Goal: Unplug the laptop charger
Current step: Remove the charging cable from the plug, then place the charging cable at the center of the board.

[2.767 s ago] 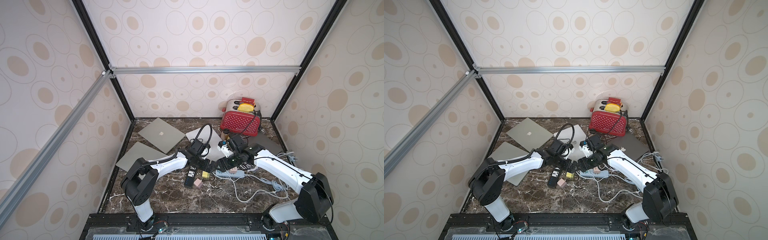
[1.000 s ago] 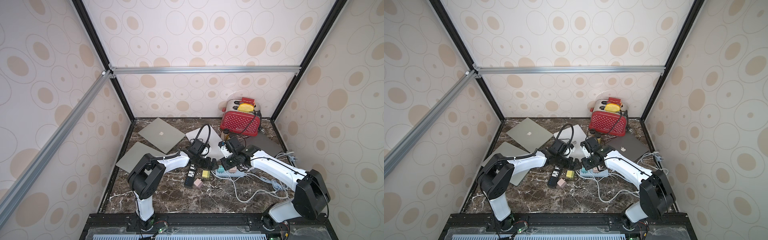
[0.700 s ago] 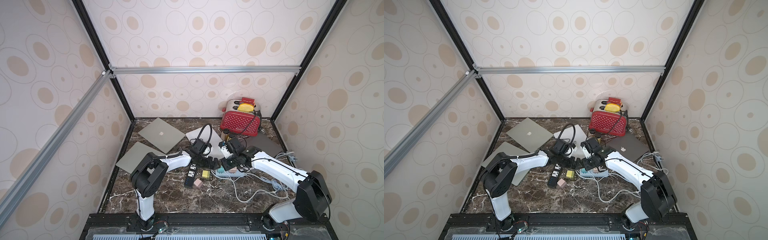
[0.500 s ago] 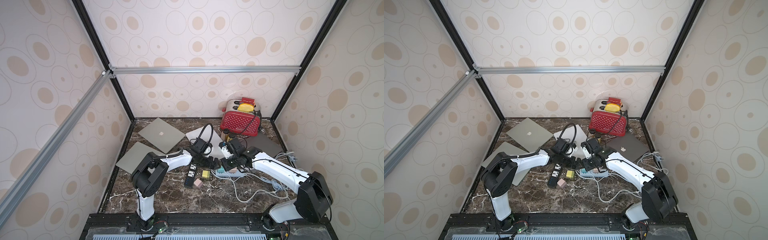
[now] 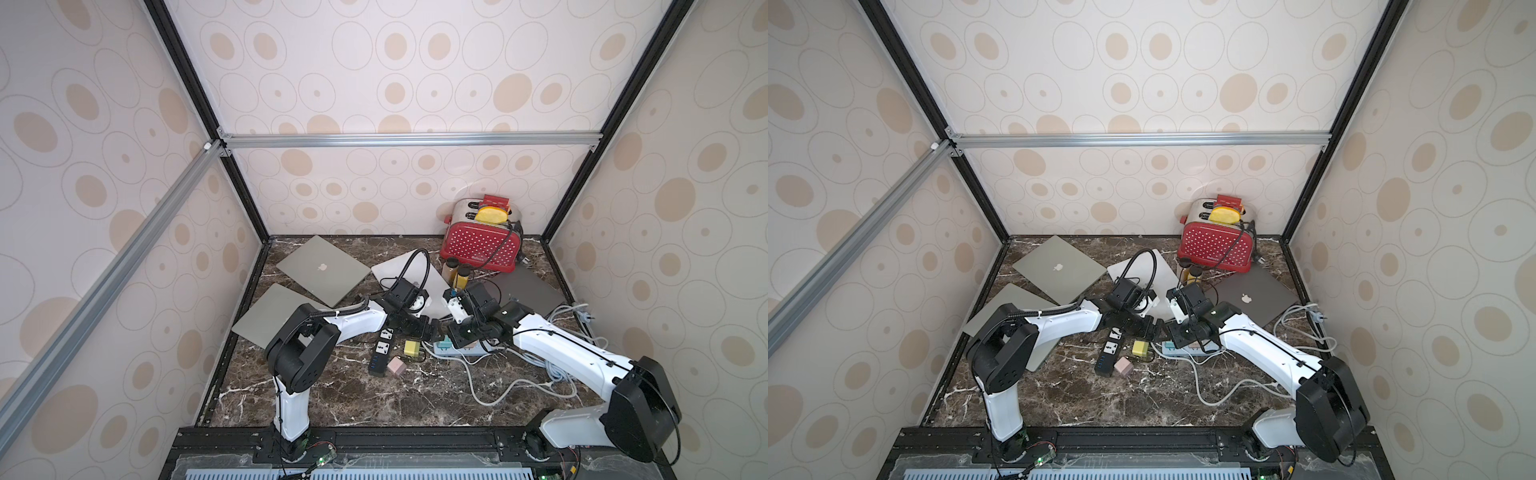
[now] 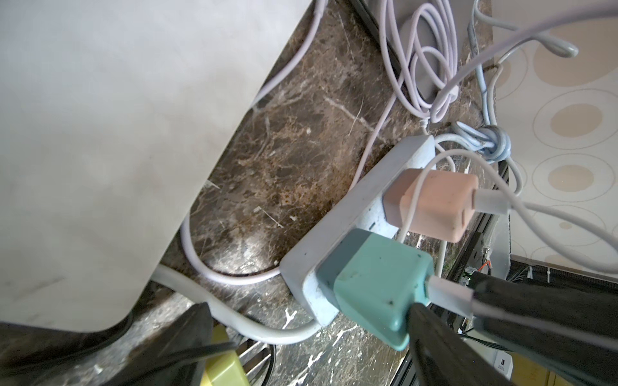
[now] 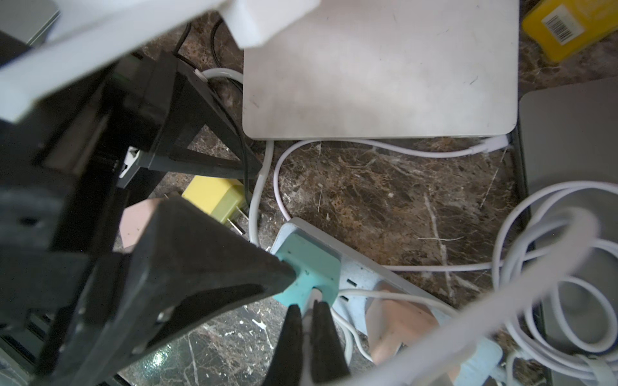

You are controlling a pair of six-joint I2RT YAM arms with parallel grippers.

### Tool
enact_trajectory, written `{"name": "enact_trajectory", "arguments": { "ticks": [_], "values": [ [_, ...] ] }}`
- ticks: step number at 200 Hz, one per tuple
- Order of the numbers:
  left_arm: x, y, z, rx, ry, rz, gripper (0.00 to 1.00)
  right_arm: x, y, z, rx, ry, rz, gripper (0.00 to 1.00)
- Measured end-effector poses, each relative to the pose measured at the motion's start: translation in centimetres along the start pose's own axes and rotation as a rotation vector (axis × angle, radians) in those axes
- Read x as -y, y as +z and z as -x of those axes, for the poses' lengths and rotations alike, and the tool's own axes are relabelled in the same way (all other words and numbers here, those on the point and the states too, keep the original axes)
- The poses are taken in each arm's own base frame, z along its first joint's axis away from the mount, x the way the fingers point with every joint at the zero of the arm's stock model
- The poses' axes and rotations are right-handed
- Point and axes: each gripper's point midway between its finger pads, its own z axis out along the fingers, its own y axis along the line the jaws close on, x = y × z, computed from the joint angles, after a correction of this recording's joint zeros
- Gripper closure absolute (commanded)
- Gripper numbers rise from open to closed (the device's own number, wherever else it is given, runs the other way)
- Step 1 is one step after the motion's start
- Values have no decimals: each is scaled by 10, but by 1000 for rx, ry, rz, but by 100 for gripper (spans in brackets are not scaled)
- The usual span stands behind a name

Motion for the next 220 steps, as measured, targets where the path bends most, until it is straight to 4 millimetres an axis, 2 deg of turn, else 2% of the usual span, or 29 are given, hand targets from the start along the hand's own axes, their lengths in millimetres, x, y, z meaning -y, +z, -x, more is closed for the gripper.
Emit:
{"name": "enact_trajectory", "arguments": {
  "ticks": [29, 57, 87, 112, 144, 163, 178, 199, 220],
  "values": [
    [1, 2, -2, -3, -2, -11, 9, -6, -6, 3, -11, -70, -79, 100],
    [1, 3, 1, 13, -12, -17, 9, -25, -23, 38, 49, -120, -108, 100],
    [1, 3, 2, 19, -19, -23, 9, -23, -24, 39, 52, -107, -126, 100],
    [1, 3, 2, 21, -17, -26, 8, -11, -27, 41, 59, -66, -139, 100],
    [1, 1, 0, 39, -2, -21, 5, 30, -30, 35, 58, 30, -166, 100],
    [3, 0, -6, 44, 11, -19, 3, 54, -21, 28, 24, 68, -185, 100],
    [5, -1, -6, 50, 22, -16, 2, 65, -7, 26, -8, 76, -181, 95],
    [5, -1, -5, 54, 29, -12, 1, 74, 22, 24, -66, 70, -164, 86],
    [6, -4, -3, 66, 40, -3, 1, 73, 44, 24, -106, 49, -135, 81]
  ]
}}
